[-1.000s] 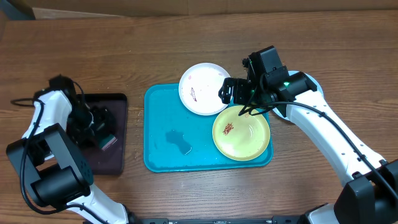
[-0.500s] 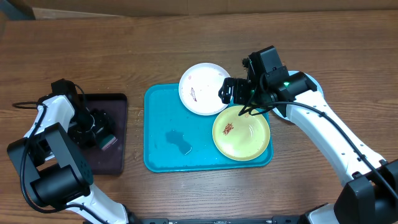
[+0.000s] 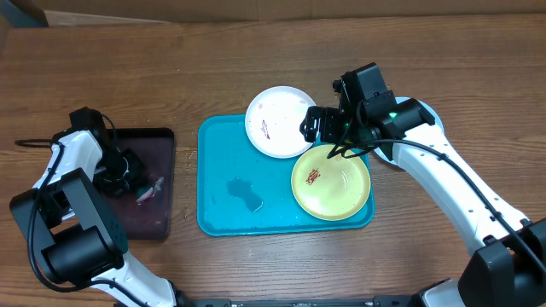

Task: Clean dirty plates on tray and stack at the side
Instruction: 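Grasp the white plate rim with the right gripper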

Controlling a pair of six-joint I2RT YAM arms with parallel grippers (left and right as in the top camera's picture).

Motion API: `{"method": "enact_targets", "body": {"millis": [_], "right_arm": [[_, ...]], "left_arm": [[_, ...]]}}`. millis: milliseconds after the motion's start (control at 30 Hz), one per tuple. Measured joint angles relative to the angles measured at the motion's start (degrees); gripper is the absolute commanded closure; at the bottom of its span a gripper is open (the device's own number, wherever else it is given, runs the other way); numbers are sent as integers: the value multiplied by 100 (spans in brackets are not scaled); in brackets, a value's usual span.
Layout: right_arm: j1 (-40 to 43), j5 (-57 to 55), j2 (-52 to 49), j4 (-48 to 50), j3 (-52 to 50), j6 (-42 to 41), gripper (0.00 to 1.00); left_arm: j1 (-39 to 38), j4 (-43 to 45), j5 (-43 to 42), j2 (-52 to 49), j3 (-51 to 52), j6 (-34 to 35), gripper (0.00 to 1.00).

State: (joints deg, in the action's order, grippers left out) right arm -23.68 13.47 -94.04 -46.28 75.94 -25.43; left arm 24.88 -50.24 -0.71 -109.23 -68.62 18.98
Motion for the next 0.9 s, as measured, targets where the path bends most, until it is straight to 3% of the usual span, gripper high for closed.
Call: {"method": "enact_targets", "body": {"millis": [33, 233, 267, 300, 333, 467, 500, 533, 567, 600, 900], "right_arm": [[0, -11, 2, 0, -2, 0, 0], [0, -37, 0, 2, -2, 0, 0], [0, -39, 0, 2, 0, 0, 0], [0, -39, 0, 0, -2, 0, 0], [0, -39, 0, 2, 0, 0, 0], [0, -44, 0, 9, -2, 0, 0], [0, -46, 0, 20, 0, 0, 0], [0, -66, 2, 33, 0, 0, 0], [0, -96, 0, 46, 0, -2, 0], [0, -149, 2, 81, -2, 0, 0], [0, -894, 0, 769, -2, 2, 0]], "left_arm": [[0, 13, 11, 0, 0, 20, 0], [0, 13, 17, 0, 2, 15, 0], [0, 15, 17, 0, 2, 13, 29], [0, 17, 17, 0, 2, 37, 72], [0, 24, 20, 0, 2, 28, 96], [0, 48, 42, 0, 2, 33, 96], [0, 61, 52, 0, 2, 35, 92], [0, 79, 57, 0, 2, 37, 63], [0, 96, 57, 0, 2, 35, 19], [0, 118, 57, 0, 2, 57, 0], [0, 210, 57, 0, 2, 98, 0]]}}
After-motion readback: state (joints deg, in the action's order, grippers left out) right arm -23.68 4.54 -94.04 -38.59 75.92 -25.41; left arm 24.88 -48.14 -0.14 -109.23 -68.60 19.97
